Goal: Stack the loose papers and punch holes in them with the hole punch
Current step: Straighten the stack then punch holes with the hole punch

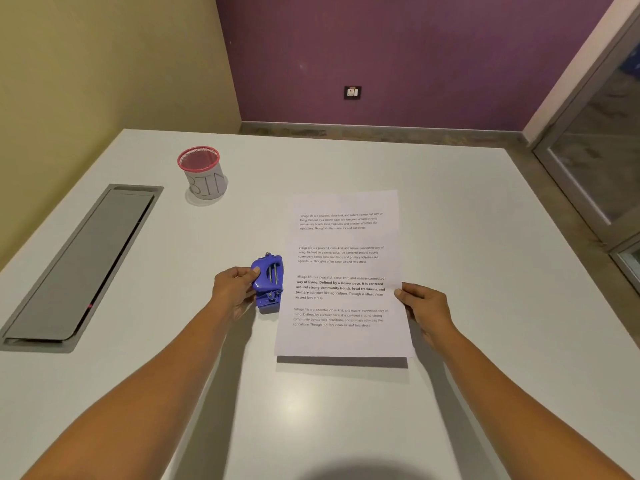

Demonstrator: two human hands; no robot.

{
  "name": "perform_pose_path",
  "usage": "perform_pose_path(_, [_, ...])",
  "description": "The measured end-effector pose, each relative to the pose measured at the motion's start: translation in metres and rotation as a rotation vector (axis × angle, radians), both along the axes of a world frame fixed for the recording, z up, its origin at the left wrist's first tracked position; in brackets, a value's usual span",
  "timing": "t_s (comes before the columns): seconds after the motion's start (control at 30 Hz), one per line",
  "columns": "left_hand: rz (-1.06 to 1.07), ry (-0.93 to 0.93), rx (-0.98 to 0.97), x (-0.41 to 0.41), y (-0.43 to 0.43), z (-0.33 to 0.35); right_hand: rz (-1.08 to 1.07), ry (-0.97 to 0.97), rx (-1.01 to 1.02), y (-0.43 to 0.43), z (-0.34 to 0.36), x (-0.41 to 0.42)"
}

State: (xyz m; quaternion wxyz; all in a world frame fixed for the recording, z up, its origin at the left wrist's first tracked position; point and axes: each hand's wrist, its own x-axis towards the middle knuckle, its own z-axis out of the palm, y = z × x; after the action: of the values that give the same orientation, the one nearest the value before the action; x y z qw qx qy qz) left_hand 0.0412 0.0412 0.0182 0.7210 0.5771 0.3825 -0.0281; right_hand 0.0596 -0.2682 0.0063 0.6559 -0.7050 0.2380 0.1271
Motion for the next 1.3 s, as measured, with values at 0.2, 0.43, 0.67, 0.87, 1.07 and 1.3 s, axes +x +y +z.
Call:
perform_pose_path(0.2, [0.022,0.001,0.017,0.000,-0.007,0.003,0.002,-0.031,-0.033,0.000,-0.001,0.002])
perform_pose_path(0.43, [0.055,-0.007,0.023,0.000,-0.010,0.008,0.022,-0.084,-0.085,0.001,0.002,0.007])
perform_pose_path(0.67, [0.080,-0.021,0.033,0.002,-0.015,0.012,0.030,-0.124,-0.111,0.007,0.004,0.005])
perform_pose_path(0.87, [0.095,-0.035,0.033,0.002,-0.017,0.017,0.017,-0.129,-0.109,0.008,0.004,0.007])
perform_pose_path(1.07, [0.049,-0.067,0.009,0.000,-0.021,0.021,0.057,-0.115,-0.112,0.008,0.004,0.009])
perform_pose_path(1.3, [0.006,-0.084,0.047,0.002,-0.020,0.021,0.097,-0.097,-0.092,0.008,0.005,0.014])
